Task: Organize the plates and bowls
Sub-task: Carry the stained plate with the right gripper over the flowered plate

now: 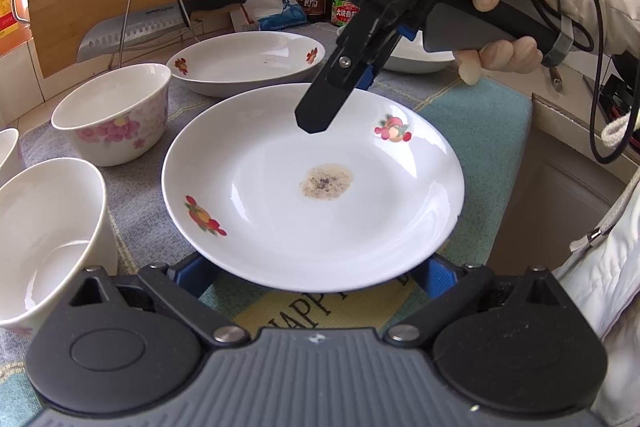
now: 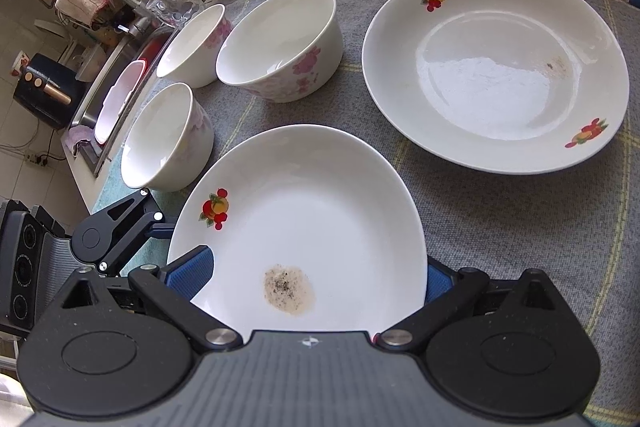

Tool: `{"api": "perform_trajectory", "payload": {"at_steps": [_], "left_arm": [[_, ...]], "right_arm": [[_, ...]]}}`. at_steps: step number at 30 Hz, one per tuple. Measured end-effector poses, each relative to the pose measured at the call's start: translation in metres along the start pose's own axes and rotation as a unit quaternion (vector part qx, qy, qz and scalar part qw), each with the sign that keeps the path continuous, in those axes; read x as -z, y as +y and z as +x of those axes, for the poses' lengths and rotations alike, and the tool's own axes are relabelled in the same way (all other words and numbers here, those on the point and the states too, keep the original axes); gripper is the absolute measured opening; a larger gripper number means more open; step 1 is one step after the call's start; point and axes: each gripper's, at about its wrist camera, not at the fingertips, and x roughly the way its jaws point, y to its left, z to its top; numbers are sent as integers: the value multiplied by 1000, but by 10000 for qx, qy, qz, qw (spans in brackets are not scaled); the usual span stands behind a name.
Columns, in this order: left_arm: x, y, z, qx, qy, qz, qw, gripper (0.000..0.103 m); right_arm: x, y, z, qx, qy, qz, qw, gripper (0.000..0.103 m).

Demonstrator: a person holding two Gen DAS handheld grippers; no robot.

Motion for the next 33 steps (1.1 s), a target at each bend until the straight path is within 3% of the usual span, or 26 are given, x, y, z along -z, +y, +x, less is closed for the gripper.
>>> {"api": "perform_trajectory", "payload": {"at_steps": [17, 33], "left_arm": [[-15, -2, -2, -17, 3, 42, 10000, 98], [-61, -24, 23, 49, -109, 419, 9990, 98]], "right_arm": [[3, -4, -16, 51, -111, -184, 9998, 103], [10, -30, -69, 325, -573, -187, 9977, 103]]}}
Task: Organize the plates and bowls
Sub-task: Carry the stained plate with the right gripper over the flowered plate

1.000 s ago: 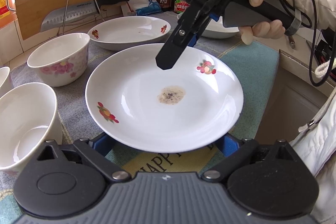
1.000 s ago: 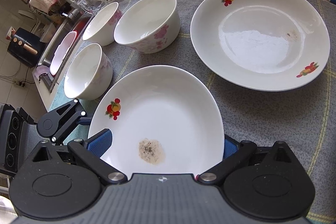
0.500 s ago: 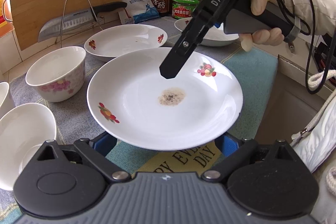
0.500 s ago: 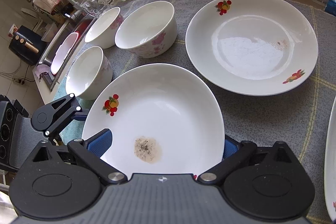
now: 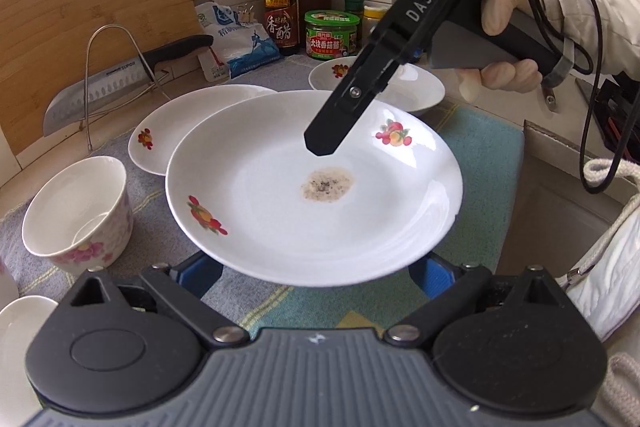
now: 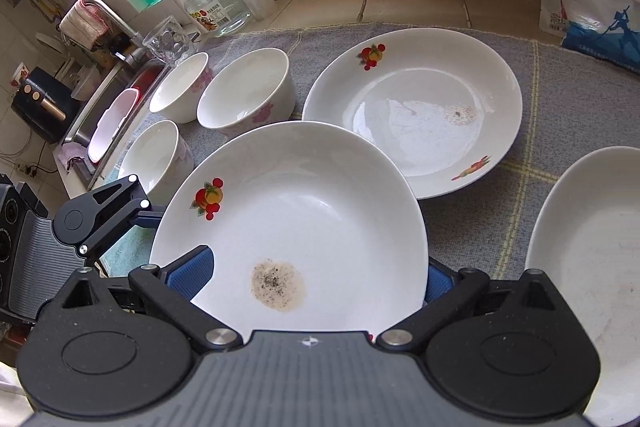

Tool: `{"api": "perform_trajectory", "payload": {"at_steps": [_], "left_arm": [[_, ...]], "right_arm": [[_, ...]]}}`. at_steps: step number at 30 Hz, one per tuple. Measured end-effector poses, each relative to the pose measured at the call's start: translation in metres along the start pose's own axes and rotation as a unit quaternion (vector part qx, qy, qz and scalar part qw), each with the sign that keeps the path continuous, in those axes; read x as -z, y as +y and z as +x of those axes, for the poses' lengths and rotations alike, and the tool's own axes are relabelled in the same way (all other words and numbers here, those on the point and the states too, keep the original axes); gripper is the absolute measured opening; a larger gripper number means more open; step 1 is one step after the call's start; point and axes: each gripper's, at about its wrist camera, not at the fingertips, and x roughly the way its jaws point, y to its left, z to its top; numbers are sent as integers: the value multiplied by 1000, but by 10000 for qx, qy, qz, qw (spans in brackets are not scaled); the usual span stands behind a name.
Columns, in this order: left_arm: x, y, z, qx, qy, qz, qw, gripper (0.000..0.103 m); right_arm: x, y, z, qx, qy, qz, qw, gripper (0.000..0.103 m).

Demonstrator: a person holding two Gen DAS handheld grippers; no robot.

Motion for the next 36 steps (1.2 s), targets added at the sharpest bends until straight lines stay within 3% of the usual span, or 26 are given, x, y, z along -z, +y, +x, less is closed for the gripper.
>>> {"api": "perform_trajectory", "payload": {"at_steps": [19, 36], "left_arm": [[-78, -50, 79, 377, -50, 439, 9983, 98], [-109, -67, 128, 593, 163, 565, 9965, 98]], "right_arm": [[16, -92, -73, 429, -493, 382, 9971, 103], [28, -148, -85, 542, -568, 693, 9945, 103]]}}
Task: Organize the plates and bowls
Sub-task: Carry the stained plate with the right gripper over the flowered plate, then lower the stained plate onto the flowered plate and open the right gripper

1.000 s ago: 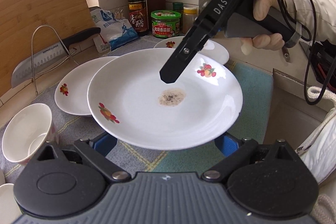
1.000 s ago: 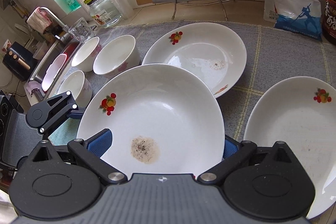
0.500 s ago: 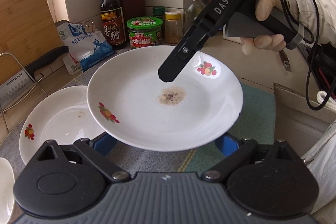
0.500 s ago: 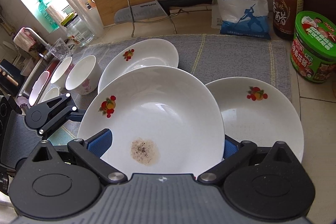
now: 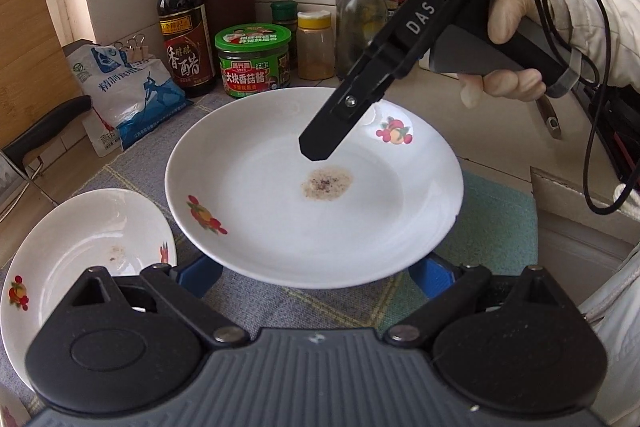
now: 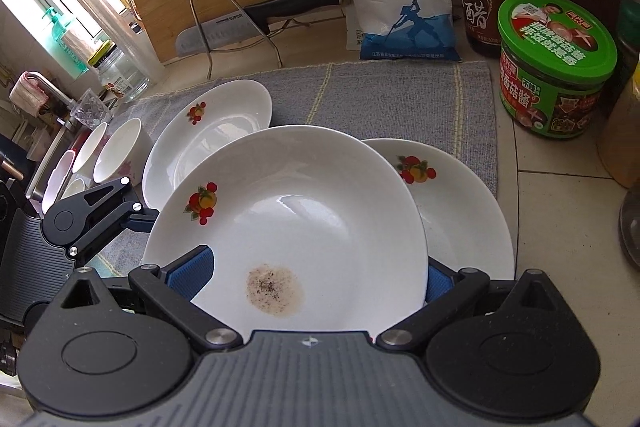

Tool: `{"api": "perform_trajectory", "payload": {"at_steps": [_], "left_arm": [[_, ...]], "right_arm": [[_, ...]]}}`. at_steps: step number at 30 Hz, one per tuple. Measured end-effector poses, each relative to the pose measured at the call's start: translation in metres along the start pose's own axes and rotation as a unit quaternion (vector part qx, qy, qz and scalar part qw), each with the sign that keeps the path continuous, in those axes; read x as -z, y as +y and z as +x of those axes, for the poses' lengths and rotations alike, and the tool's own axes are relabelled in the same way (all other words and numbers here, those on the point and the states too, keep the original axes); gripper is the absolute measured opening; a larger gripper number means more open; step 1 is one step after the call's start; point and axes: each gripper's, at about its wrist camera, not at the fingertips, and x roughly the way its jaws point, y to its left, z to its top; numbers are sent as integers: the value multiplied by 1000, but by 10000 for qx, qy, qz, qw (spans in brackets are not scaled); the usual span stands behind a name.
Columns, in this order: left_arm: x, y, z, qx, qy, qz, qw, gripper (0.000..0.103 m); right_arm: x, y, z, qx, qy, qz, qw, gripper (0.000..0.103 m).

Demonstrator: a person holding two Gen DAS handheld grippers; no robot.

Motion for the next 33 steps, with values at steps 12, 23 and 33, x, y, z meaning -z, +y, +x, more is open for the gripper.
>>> {"api": "perform_trajectory", "payload": {"at_steps": [12, 23, 33], "left_arm": [[-8, 5, 17, 86, 124, 3, 9999, 98], [-12, 9, 27, 161, 217, 26, 9996, 98], [-13, 12, 31, 192, 233, 174, 9994, 99]], "right_arm": [[0, -22, 7, 27, 9, 140, 9999, 103], [1, -32, 10, 51, 57, 221, 9997, 103], [5, -34, 8, 136, 72, 257, 9996, 103]]}}
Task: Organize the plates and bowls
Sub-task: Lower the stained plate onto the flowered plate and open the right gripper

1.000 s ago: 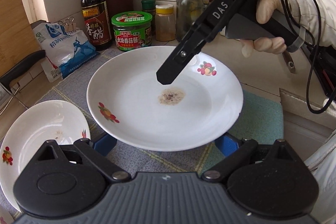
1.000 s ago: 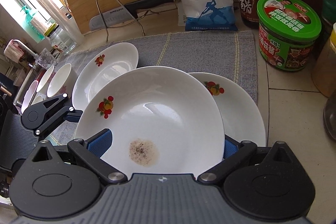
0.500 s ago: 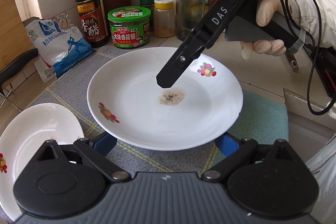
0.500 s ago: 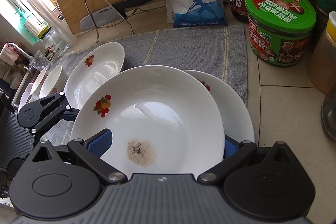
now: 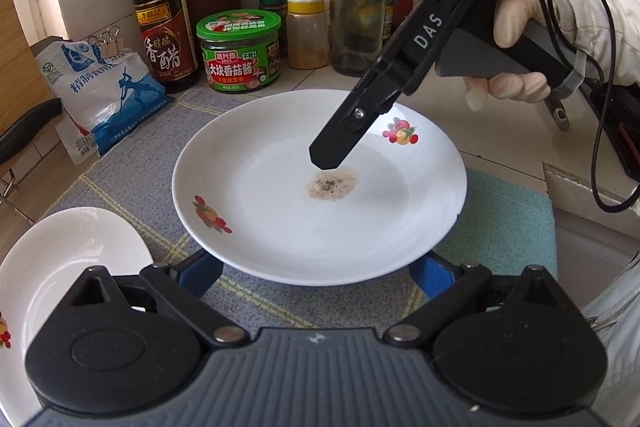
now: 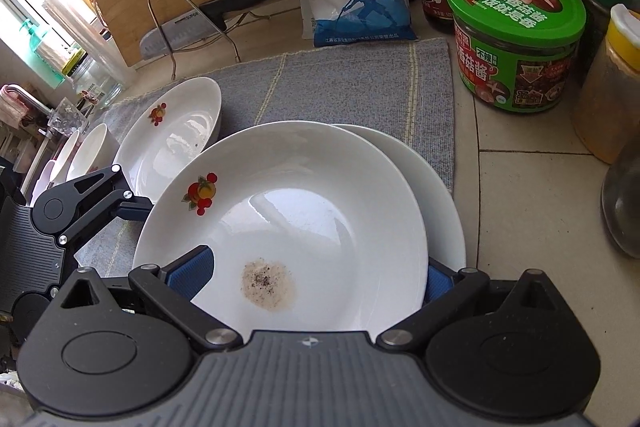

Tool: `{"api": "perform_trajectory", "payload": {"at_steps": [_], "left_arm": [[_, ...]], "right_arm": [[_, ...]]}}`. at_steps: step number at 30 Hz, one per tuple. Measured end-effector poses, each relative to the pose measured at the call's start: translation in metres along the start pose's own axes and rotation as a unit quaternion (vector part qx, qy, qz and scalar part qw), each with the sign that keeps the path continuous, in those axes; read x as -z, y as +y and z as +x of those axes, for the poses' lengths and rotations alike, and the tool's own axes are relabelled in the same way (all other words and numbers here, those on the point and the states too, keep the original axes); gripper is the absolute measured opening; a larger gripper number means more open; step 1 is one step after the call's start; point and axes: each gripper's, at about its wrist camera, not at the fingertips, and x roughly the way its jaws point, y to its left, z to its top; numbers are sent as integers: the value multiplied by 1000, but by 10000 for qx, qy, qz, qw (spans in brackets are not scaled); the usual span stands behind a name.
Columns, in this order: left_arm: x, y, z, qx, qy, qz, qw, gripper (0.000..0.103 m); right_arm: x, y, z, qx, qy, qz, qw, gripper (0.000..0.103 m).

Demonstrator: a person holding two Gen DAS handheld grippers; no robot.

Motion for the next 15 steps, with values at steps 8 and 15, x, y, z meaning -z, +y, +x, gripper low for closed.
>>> {"api": "perform_trajectory", "payload": {"at_steps": [8, 15], "left_arm": [[0, 1, 1, -9, -28, 90, 10000, 99], [1, 3, -1, -66, -89, 123, 9999, 99]], "right_arm": [[6, -1, -8, 79, -76, 80, 9999, 103], [14, 1, -20, 131, -198, 160, 9996, 103]]}}
